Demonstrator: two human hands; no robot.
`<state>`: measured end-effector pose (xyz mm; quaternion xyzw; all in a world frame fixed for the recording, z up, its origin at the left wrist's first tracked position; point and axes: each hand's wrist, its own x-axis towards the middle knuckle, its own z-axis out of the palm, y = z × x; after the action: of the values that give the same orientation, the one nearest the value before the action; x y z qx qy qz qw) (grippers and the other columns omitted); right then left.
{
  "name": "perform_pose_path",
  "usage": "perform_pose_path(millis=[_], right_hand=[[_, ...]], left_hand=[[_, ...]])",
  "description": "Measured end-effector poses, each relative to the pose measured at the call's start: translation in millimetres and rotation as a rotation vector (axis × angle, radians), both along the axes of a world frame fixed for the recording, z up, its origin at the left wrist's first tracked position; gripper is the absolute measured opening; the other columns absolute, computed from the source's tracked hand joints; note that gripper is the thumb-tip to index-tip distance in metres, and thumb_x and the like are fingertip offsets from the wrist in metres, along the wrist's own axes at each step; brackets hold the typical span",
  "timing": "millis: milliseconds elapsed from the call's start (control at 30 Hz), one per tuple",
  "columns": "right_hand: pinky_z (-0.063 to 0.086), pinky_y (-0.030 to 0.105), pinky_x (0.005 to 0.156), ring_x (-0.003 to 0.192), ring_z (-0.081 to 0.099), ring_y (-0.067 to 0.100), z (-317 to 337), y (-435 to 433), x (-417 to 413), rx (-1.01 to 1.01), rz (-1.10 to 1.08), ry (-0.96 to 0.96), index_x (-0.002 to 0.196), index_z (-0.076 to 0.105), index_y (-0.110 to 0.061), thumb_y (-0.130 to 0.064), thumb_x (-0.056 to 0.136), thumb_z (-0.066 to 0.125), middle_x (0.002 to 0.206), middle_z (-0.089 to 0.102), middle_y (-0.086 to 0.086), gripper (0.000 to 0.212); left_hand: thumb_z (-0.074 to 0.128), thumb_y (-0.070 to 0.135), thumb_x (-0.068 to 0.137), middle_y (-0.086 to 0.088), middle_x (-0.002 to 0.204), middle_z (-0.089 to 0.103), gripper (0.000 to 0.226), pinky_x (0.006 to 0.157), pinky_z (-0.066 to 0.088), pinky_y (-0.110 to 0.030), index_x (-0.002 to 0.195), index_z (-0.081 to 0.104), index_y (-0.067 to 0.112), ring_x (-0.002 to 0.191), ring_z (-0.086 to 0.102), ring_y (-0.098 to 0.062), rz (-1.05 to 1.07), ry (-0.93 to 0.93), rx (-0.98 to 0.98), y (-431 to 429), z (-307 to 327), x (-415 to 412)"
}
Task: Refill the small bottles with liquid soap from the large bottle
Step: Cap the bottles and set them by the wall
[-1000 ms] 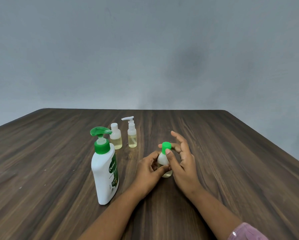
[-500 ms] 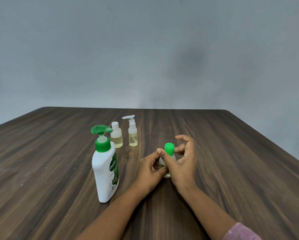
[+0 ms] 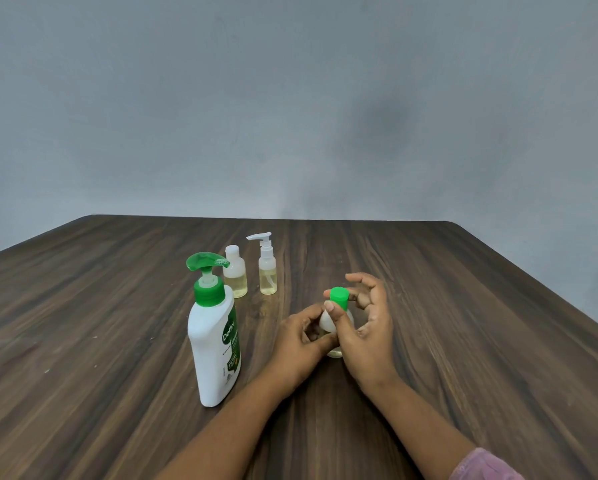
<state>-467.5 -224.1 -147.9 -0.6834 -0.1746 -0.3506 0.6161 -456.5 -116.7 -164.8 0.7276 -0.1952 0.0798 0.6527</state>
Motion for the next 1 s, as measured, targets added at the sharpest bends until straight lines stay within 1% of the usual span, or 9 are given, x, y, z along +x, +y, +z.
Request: perform_pose_path(millis=[67, 200, 367, 500, 600, 700, 800, 900, 1000], right_hand=[[0.043, 0.013, 0.08, 0.083, 0.057, 0.003, 0, 1, 2, 0.008, -0.072, -0.027, 0.102, 0.051, -0.037, -0.022, 0.072, 0.072, 0.085, 0.056, -0.022, 0.039], [0.043, 0.015, 0.079, 0.077, 0.052, 0.006, 0, 0, 5, 0.029, -0.073, -0.02, 0.098, 0.049, -0.049, -0.039, 0.066, 0.07, 0.077, 0.049, -0.024, 0.04], [0.041, 0.014, 0.075, 0.075, 0.051, 0.004, 0, 2, 5, 0.023, -0.072, 0.006, 0.099, 0.05, -0.042, -0.043, 0.062, 0.071, 0.075, 0.05, -0.023, 0.043], [0.042, 0.012, 0.081, 0.085, 0.058, 0.008, -4, -3, 5, -0.034, -0.026, 0.07, 0.11, 0.049, -0.039, -0.048, 0.063, 0.072, 0.083, 0.06, -0.01, 0.052], [0.046, 0.02, 0.086, 0.102, 0.059, 0.013, -10, -4, 6, -0.1, 0.035, 0.169, 0.115, 0.053, -0.034, -0.053, 0.07, 0.066, 0.104, 0.063, -0.004, 0.051], [0.041, 0.015, 0.081, 0.106, 0.053, 0.007, -15, -6, 6, -0.18, 0.012, 0.244, 0.111, 0.056, -0.033, -0.036, 0.071, 0.062, 0.111, 0.059, -0.012, 0.04], [0.037, 0.011, 0.078, 0.103, 0.05, 0.011, -21, -9, 11, -0.256, -0.026, 0.297, 0.105, 0.061, -0.031, -0.014, 0.081, 0.062, 0.104, 0.061, -0.011, 0.03], [0.047, 0.027, 0.082, 0.096, 0.057, 0.016, -26, -9, 17, -0.245, 0.005, 0.326, 0.102, 0.062, -0.034, -0.013, 0.084, 0.062, 0.1, 0.065, -0.007, 0.028], [0.053, 0.034, 0.079, 0.089, 0.062, 0.016, -23, -7, 19, -0.199, 0.054, 0.346, 0.102, 0.062, -0.032, -0.006, 0.086, 0.064, 0.102, 0.067, -0.005, 0.03]], left_hand=[[0.064, 0.014, 0.074, -0.003, 0.076, 0.065, 0.026, 0.064, 0.046, -0.029, 0.1, 0.068, 0.01, 0.071, 0.056, -0.012, -0.007, -0.008, -0.007, -2, 2, -2], [0.064, 0.011, 0.075, 0.002, 0.067, 0.059, 0.021, 0.056, 0.041, -0.02, 0.095, 0.068, 0.005, 0.061, 0.05, -0.005, 0.022, -0.021, 0.001, -3, 3, -4], [0.065, 0.015, 0.074, 0.0, 0.065, 0.058, 0.019, 0.057, 0.039, -0.025, 0.093, 0.069, 0.013, 0.06, 0.047, -0.007, 0.051, 0.0, 0.029, -1, 1, -4], [0.066, 0.021, 0.071, -0.012, 0.083, 0.067, 0.028, 0.065, 0.049, -0.038, 0.099, 0.068, 0.018, 0.072, 0.058, -0.03, 0.097, -0.025, 0.033, -1, 4, -6], [0.066, 0.022, 0.072, 0.0, 0.092, 0.072, 0.028, 0.079, 0.054, -0.036, 0.099, 0.067, 0.028, 0.087, 0.067, -0.017, 0.162, -0.04, 0.013, 2, 3, -4], [0.065, 0.025, 0.071, 0.012, 0.093, 0.071, 0.035, 0.083, 0.054, -0.034, 0.101, 0.06, 0.041, 0.09, 0.066, -0.01, 0.224, -0.05, 0.049, 3, 1, -1], [0.062, 0.022, 0.068, 0.015, 0.097, 0.068, 0.047, 0.087, 0.053, -0.038, 0.104, 0.051, 0.05, 0.095, 0.065, -0.018, 0.249, -0.037, 0.108, 3, -1, 0], [0.057, 0.015, 0.066, 0.015, 0.104, 0.064, 0.059, 0.093, 0.051, -0.042, 0.111, 0.047, 0.05, 0.102, 0.063, -0.022, 0.241, -0.006, 0.13, 3, -3, 1], [0.051, 0.012, 0.067, 0.007, 0.12, 0.061, 0.065, 0.1, 0.046, -0.038, 0.127, 0.047, 0.036, 0.114, 0.058, -0.011, 0.235, 0.011, 0.106, 3, -4, 1]])
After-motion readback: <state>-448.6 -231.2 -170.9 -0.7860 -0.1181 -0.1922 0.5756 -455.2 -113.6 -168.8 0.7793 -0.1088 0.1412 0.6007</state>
